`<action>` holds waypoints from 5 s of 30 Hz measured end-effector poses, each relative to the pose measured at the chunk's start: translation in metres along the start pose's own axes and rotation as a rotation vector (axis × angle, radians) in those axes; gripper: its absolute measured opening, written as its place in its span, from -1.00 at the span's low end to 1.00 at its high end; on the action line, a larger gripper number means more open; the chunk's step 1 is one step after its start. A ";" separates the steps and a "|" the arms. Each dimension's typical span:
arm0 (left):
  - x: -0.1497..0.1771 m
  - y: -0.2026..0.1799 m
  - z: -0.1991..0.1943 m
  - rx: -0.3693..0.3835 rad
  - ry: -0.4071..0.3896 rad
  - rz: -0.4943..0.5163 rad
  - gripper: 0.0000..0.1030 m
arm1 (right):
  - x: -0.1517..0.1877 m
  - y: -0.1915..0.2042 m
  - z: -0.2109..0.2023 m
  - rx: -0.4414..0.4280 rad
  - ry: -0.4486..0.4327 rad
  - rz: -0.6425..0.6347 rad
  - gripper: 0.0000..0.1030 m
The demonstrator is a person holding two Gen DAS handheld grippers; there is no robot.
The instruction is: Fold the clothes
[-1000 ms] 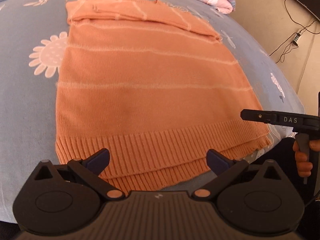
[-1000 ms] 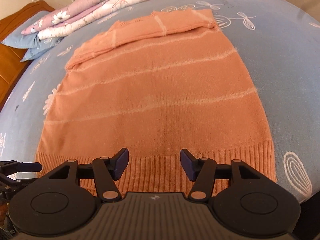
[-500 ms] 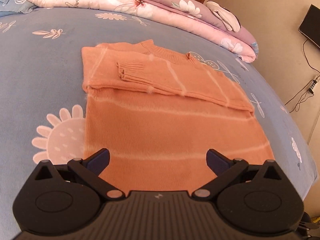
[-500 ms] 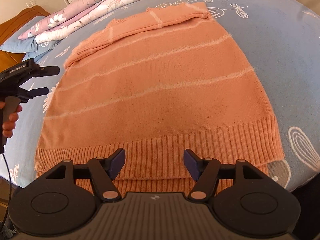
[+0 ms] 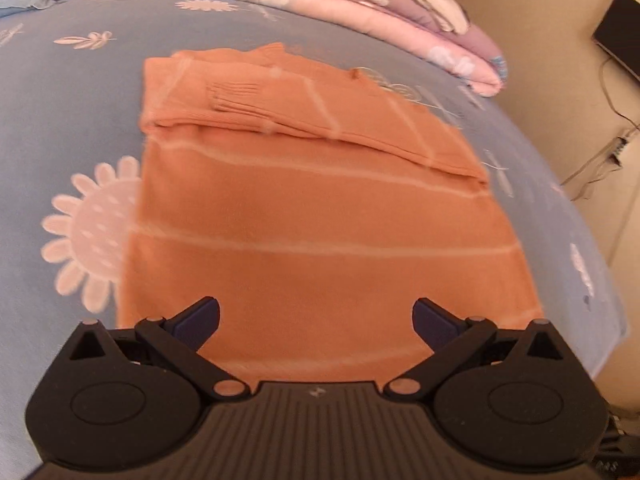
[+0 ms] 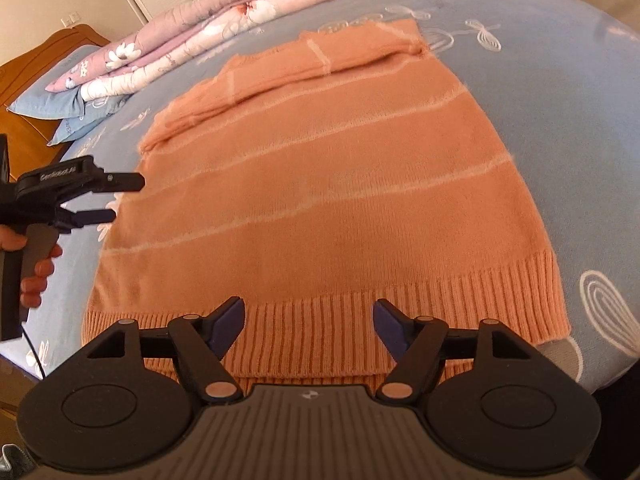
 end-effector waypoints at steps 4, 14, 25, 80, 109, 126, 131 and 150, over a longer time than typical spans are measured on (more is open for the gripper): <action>0.041 -0.003 0.012 -0.043 0.051 -0.016 0.98 | -0.005 0.011 0.005 -0.001 -0.006 -0.058 0.47; 0.048 0.003 -0.011 -0.044 -0.022 -0.187 0.98 | 0.012 0.000 0.007 -0.037 0.017 0.020 0.47; 0.062 0.011 -0.036 -0.058 0.044 -0.160 0.98 | 0.010 0.007 -0.006 0.026 0.040 -0.031 0.47; 0.019 0.077 -0.089 -0.165 0.091 0.075 0.98 | 0.031 0.227 0.040 -0.302 0.190 -1.358 -0.17; 0.035 0.081 -0.087 -0.143 0.174 0.270 0.98 | 0.051 0.233 0.043 -0.073 0.116 -1.652 -0.16; 0.094 0.013 -0.082 0.047 0.262 1.050 0.98 | 0.034 0.235 0.042 -0.138 0.154 -1.442 -0.91; 0.116 0.003 -0.070 0.048 0.237 1.191 0.96 | 0.015 0.232 0.037 -0.153 0.144 -1.366 -0.91; 0.107 0.001 -0.040 -0.038 0.268 1.109 -0.54 | -0.005 0.226 0.036 -0.164 0.145 -1.236 -0.91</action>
Point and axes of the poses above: each gripper's, at about its wrist camera, not at the fingertips, and z roughly the way its jaws point, y to its left, x to its underside, the point moved 3 cm from there along z, roughly the way its jaws point, and after that the axes turned 13 degrees about -z, right-handed, at the moved point
